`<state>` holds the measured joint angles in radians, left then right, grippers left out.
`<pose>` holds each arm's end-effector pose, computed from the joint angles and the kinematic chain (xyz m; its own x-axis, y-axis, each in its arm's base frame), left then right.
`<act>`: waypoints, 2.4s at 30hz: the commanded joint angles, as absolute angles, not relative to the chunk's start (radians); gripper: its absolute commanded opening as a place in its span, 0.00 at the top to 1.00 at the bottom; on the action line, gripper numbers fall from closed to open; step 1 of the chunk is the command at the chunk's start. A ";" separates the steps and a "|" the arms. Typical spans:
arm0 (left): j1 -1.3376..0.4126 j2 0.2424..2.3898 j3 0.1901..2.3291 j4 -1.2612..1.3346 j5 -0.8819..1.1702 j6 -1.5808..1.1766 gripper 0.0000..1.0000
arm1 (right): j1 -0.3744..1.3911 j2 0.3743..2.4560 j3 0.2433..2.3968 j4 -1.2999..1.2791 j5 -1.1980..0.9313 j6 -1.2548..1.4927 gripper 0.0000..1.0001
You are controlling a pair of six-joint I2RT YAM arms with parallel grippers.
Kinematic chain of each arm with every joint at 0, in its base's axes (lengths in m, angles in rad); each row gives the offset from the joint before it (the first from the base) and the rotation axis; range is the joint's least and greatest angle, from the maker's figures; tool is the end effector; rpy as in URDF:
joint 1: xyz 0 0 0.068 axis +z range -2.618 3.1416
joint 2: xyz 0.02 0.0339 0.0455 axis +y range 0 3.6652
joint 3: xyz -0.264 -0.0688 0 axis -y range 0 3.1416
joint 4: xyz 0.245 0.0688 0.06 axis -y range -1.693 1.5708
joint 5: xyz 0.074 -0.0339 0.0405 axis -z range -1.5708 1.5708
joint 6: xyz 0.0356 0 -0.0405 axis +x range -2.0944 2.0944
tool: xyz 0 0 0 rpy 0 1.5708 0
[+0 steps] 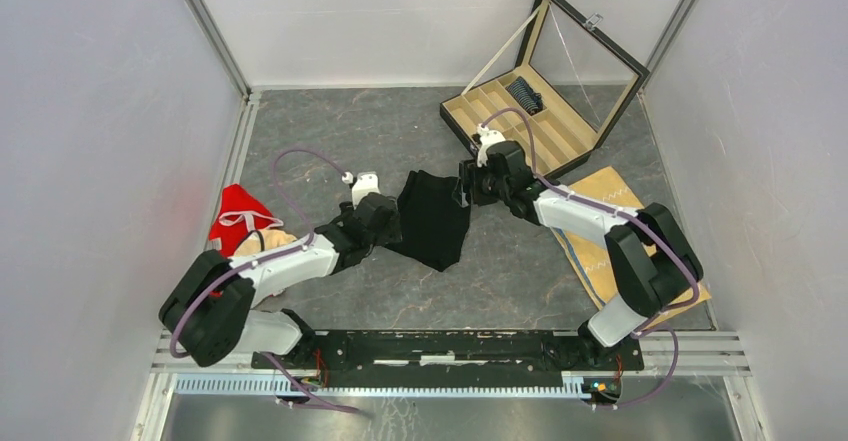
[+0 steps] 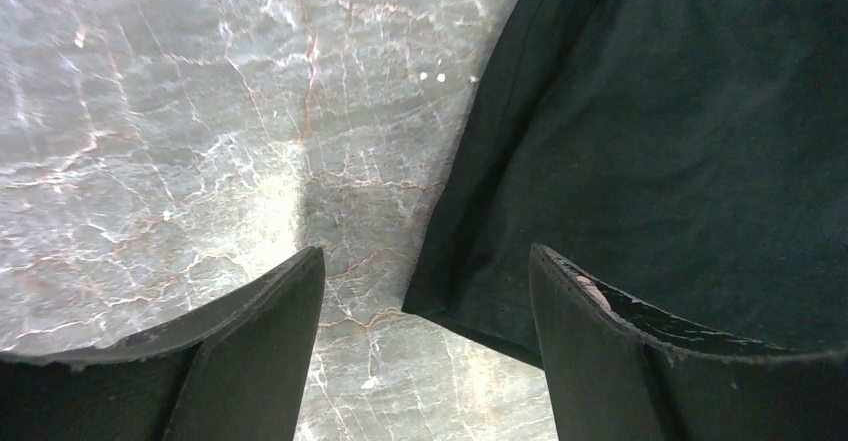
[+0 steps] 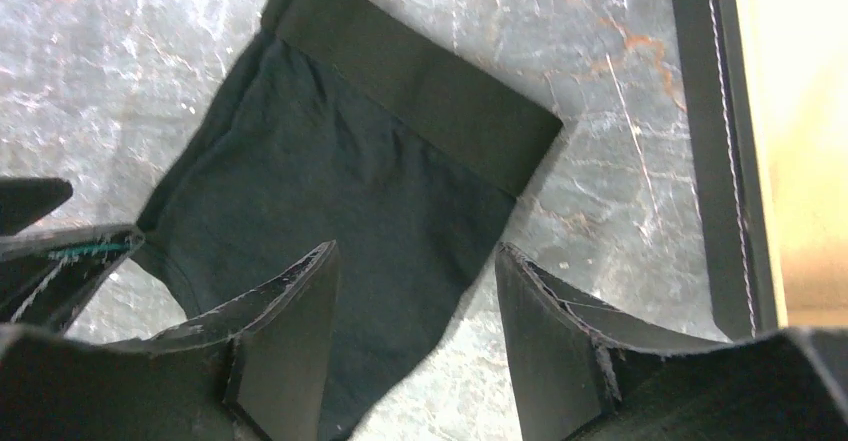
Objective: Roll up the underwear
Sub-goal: Fold the underwear at the center of the board.
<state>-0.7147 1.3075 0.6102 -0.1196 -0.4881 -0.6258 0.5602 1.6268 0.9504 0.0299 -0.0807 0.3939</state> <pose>0.1996 -0.1511 0.1802 -0.6433 -0.1267 -0.7550 -0.0499 0.9910 -0.1238 0.2956 0.1888 0.2046 -0.6954 0.0154 -0.7184 -0.3435 0.8710 0.3512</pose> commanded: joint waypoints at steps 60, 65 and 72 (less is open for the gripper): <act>-0.842 1.304 0.278 0.321 -0.174 -0.758 0.98 | 0.875 2.140 1.729 -0.405 0.307 0.355 0.34; -0.842 1.310 0.276 0.328 -0.170 -0.756 0.98 | 0.880 2.186 1.754 -0.409 0.313 0.357 0.36; -0.842 1.310 0.273 0.331 -0.166 -0.755 0.98 | 0.885 2.246 1.807 -0.411 0.309 0.360 0.41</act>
<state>-0.8337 1.2942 0.2996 0.3565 -0.1780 -0.7433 0.8772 2.2189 1.7412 -0.4141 0.2832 0.3443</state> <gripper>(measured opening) 0.043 0.605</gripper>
